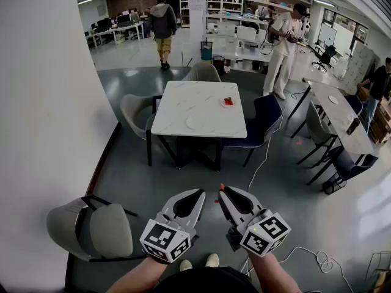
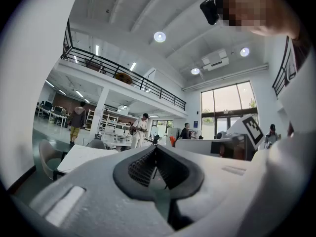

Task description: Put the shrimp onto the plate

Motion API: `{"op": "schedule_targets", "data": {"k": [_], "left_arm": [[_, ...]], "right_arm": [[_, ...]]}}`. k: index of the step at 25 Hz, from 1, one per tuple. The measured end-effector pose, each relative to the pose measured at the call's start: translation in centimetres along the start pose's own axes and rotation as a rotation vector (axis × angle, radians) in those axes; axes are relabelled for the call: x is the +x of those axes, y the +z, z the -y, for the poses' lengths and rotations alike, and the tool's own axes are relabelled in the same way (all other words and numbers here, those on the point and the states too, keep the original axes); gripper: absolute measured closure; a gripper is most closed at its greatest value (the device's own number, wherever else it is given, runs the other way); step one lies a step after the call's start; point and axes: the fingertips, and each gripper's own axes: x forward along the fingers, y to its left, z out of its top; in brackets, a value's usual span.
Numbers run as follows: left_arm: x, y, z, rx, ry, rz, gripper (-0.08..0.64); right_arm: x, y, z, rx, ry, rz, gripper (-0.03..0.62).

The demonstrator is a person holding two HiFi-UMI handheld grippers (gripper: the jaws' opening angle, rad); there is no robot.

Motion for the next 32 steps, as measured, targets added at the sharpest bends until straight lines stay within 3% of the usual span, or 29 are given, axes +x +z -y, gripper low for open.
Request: {"op": "schedule_targets", "data": {"k": [10,32], "left_arm": [[1.2,0.4,0.5,0.002,-0.007,-0.003,0.552],[6.1,-0.3,-1.8,0.045,0.078,0.011,0.552]], "right_arm": [[-0.5,0.6,0.7,-0.018,-0.002,-0.009,0.538],[1.8,2.1,6.6,0.099,0.067,0.027,0.538]]}}
